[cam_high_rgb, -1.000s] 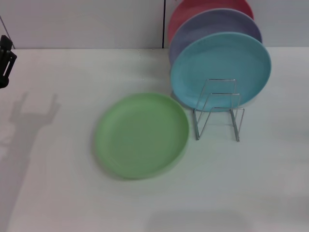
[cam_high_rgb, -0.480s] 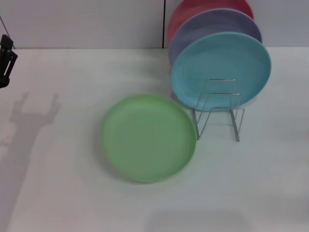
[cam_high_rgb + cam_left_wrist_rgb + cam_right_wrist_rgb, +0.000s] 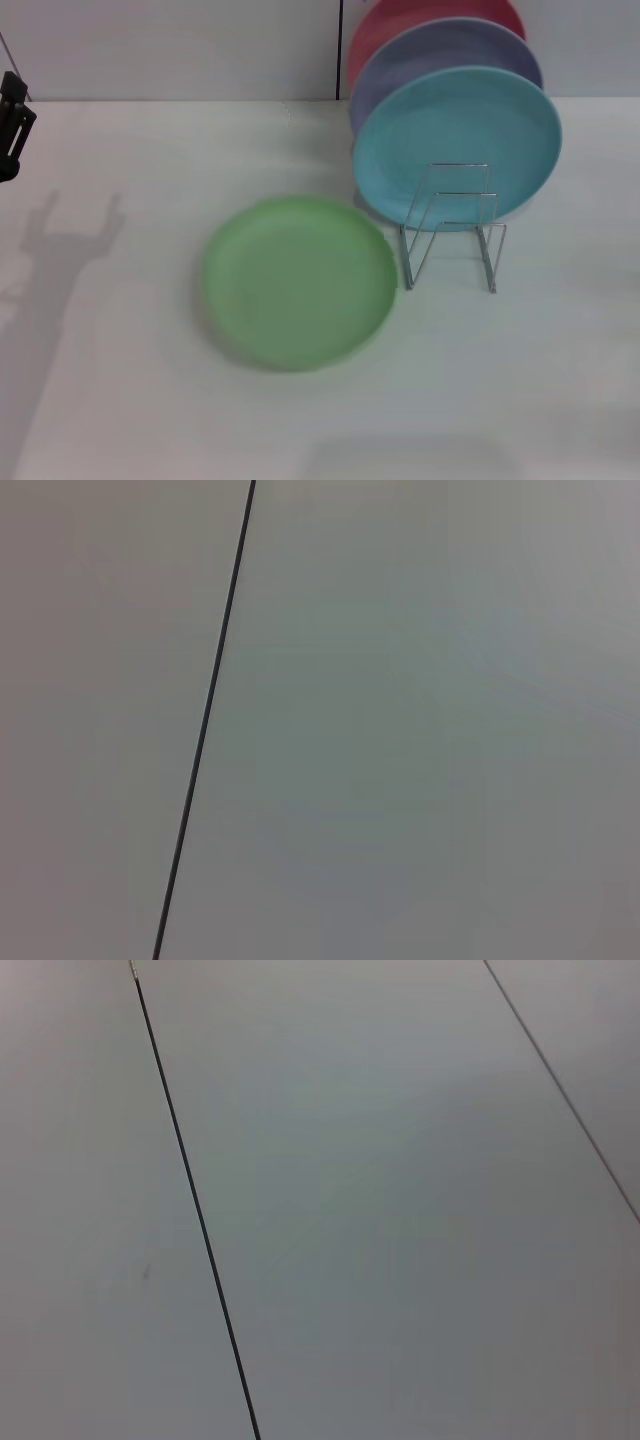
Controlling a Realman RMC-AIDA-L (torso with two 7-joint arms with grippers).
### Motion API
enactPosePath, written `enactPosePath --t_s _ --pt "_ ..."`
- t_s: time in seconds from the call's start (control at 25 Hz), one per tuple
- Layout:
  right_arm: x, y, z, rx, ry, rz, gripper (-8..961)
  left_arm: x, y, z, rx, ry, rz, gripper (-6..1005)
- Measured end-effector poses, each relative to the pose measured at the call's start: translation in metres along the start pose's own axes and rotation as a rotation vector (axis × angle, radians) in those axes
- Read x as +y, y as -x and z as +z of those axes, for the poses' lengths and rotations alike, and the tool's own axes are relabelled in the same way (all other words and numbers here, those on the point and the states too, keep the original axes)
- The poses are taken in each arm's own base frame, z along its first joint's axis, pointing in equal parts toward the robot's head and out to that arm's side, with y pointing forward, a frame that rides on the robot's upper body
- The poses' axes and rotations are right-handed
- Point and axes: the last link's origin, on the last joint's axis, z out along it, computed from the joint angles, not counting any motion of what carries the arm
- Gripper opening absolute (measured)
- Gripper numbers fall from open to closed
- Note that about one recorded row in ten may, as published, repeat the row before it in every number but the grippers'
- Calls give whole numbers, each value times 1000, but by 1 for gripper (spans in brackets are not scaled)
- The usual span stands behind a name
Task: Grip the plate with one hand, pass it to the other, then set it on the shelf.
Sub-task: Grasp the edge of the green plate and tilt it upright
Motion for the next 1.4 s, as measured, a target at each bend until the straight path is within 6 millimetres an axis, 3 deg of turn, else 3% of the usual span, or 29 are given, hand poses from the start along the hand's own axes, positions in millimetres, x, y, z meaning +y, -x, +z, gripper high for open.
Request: enactPosePath --t_s 0.8,1.0,1.08,1.12,1.24,1.32,1.4 --pt "2 -1 3 3 3 4 684 0 0 0 -1 0 -1 844" --pt "2 -1 3 1 2 4 685 7 16 22 -125 -7 -46 845" --pt "1 -1 3 0 1 3 685 3 17 48 -268 -10 -100 845" --pt "1 -1 3 0 1 3 685 3 17 48 -268 -10 -100 845" --pt "1 -1 3 1 0 2 684 3 13 61 -341 -7 -119 845" --pt "1 -1 3 1 0 2 684 4 -6 81 -412 -14 -120 846" --pt "1 -1 3 1 -1 2 684 4 -8 82 -421 -15 -115 846"
